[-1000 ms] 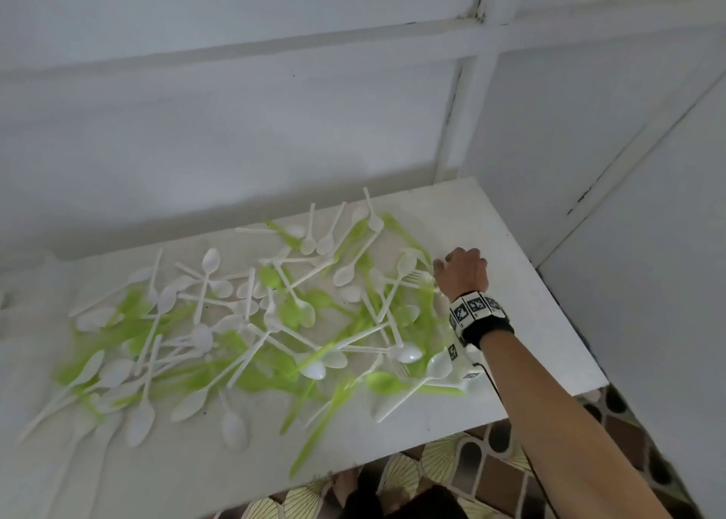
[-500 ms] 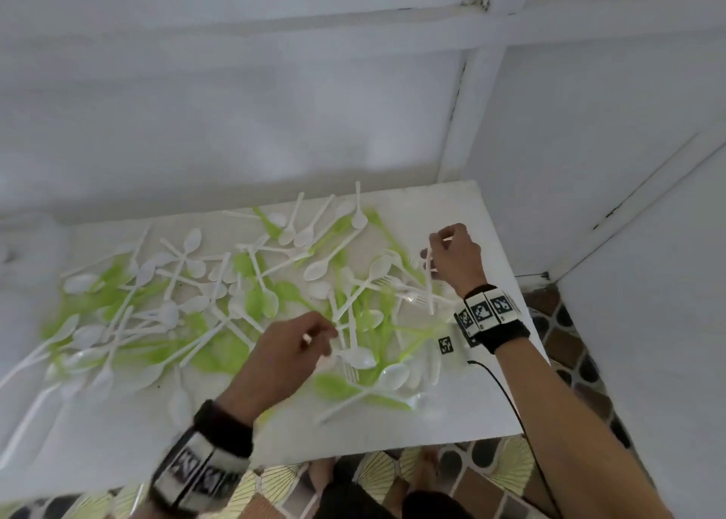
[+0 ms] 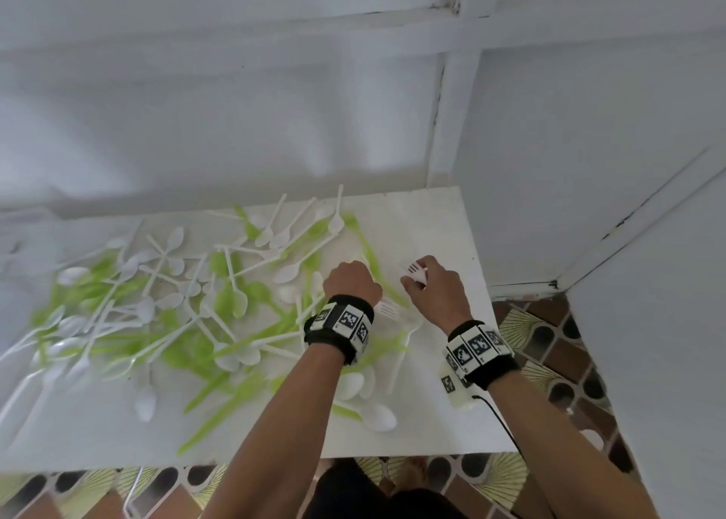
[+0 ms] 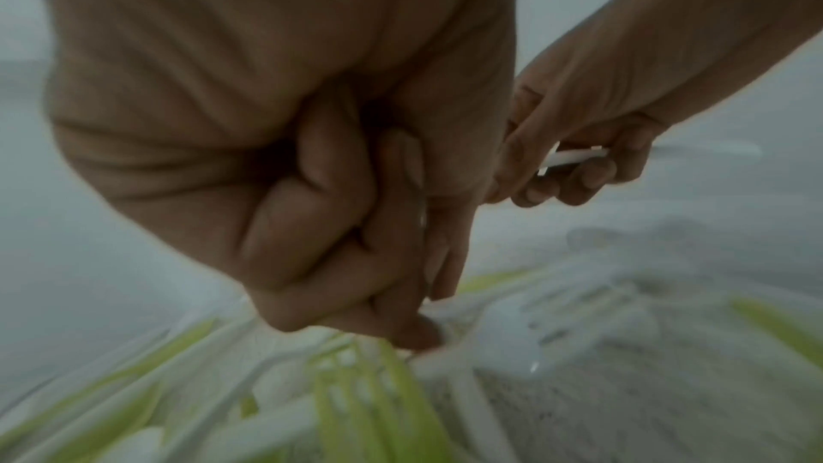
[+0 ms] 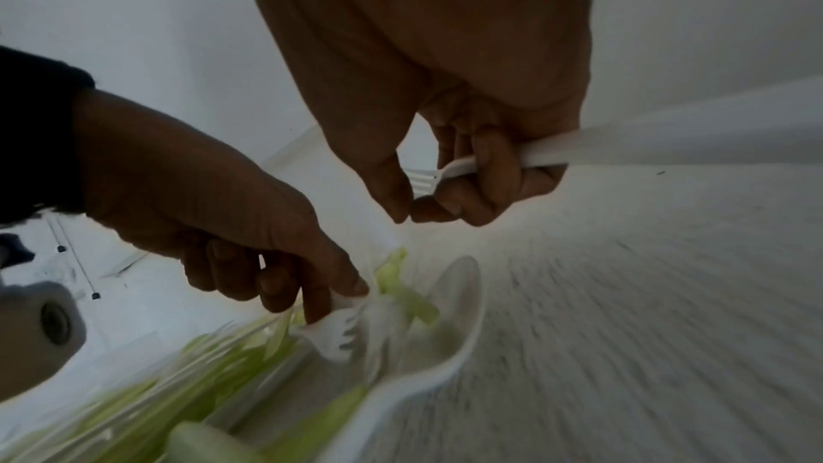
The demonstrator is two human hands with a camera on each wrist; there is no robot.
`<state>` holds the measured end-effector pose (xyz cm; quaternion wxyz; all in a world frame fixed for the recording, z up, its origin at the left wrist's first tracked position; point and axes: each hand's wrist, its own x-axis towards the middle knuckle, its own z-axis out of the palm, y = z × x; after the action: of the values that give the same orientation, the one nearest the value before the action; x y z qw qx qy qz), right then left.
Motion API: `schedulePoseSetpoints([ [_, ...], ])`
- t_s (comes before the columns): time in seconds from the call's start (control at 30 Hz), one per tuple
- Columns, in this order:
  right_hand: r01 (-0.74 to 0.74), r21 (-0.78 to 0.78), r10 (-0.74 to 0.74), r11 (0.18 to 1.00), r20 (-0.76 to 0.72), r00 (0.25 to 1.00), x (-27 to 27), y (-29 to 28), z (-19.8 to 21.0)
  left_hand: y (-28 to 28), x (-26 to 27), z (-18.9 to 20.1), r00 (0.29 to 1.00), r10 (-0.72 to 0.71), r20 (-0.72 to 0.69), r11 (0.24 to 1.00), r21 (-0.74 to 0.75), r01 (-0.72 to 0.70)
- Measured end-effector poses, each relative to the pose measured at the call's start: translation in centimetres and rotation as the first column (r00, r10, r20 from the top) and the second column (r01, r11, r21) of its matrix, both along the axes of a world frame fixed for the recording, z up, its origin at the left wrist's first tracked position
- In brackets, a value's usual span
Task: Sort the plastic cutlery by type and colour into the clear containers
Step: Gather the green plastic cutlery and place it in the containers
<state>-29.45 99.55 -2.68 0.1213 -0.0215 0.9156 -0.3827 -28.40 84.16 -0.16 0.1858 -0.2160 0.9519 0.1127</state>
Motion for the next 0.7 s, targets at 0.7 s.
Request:
schedulePoseSetpoints([
  [0.7, -0.014, 0.098, 0.012, 0.995, 0.023, 1.000, -2.6, -8.1, 1.1, -6.5, 4.5, 3.2, 0.765, 0.526, -0.371, 0.653, 0.752, -0.084],
])
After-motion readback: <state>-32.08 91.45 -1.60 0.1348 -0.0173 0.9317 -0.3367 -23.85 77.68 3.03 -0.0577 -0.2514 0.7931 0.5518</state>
